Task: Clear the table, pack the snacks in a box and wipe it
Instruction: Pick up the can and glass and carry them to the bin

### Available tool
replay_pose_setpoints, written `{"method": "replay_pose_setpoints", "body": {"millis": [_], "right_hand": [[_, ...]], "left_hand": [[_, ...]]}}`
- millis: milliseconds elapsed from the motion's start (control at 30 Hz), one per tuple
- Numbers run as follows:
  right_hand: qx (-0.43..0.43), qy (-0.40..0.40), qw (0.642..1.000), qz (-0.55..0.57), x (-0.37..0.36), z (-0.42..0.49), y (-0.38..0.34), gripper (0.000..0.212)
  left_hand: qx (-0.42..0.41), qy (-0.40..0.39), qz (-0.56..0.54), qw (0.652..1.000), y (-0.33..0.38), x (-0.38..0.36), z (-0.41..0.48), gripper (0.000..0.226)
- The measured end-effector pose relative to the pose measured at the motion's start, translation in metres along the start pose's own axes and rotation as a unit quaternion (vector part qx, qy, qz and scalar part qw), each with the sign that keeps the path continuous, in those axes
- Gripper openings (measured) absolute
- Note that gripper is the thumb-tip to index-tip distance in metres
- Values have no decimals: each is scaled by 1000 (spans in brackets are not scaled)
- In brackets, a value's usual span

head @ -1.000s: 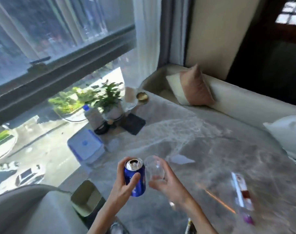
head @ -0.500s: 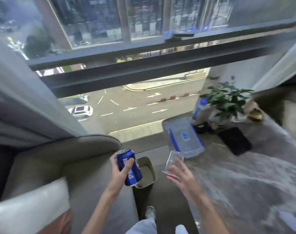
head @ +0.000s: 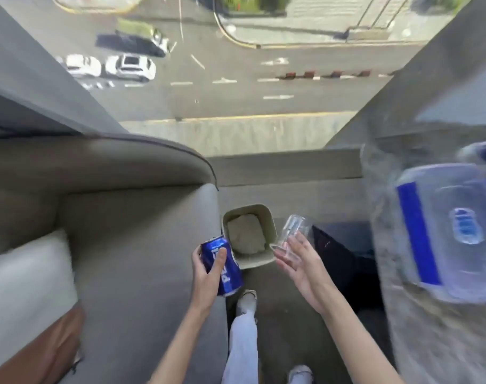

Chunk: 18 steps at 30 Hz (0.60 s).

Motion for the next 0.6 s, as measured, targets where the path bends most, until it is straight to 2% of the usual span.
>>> {"method": "replay_pose_setpoints", "body": {"millis": [100,267,333,400,500,600], "right_hand": [[-16,28,999,-3,34,94,35,44],[-57,35,990,-121,84,219,87,59],[-67,29,981,-179,97,259,101,60],[-50,38,971,-231,110,295,114,64],[-6,51,946,-319,122,334,136,69],[31,76,898,-431,128,365,158,60]], "left_hand": [[41,-4,-24,999,-60,-40,75,48],[67,-27,-65,995,-127,-100,179,30],[68,-43,-49,996,-141,-119,212,32],[64,-39,4,997,-152,-136,240,40],[56,29,136,989,-169,-157,274,54],[84,54,232,967,-191,-170,298,69]]}}
Point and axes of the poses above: each hand's wrist, its own z-axis towards the middle knuckle, its own x-axis out of the back of the hand, y = z × x, the point moved 2 cm from there along z, towards the middle knuckle, and after that the axes turned 15 degrees about z, right-handed, at the moved point
